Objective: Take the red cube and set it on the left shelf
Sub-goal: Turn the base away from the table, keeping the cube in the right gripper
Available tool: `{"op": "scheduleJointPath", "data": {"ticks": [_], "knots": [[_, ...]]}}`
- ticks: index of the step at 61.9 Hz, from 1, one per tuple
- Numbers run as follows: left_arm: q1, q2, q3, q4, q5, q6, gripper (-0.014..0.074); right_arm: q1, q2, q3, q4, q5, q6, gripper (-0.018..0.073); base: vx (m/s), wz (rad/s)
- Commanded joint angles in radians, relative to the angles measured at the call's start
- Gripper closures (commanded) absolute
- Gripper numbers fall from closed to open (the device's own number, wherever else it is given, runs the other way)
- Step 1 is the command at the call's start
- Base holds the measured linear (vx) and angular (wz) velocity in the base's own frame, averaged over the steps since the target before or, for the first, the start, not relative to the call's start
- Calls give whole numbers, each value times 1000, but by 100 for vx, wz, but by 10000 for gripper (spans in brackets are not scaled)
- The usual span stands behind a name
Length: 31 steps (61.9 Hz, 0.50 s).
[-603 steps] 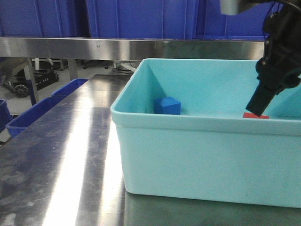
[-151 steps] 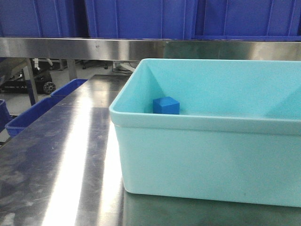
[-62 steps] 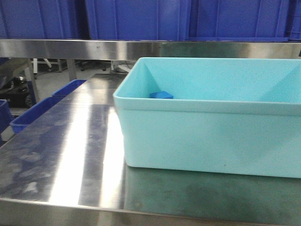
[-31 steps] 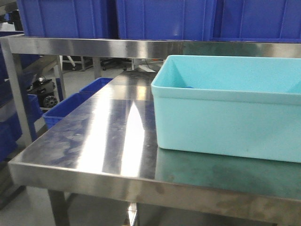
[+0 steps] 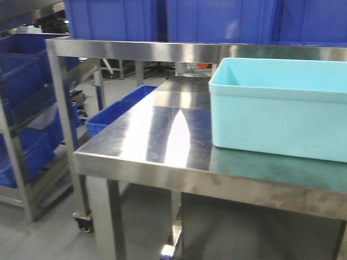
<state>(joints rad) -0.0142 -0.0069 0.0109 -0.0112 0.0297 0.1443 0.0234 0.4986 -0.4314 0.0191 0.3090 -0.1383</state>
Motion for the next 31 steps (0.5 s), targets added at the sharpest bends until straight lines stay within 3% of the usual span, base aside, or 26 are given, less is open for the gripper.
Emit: {"op": "scheduleJointPath", "data": {"ticks": [1, 31], "knots": [[-5, 0, 22, -5, -90, 1, 491, -6, 0, -28, 1, -94, -1, 501, -15, 50], [-5, 0, 22, -5, -90, 1, 491, -6, 0, -28, 1, -94, -1, 501, -17, 31]]}}
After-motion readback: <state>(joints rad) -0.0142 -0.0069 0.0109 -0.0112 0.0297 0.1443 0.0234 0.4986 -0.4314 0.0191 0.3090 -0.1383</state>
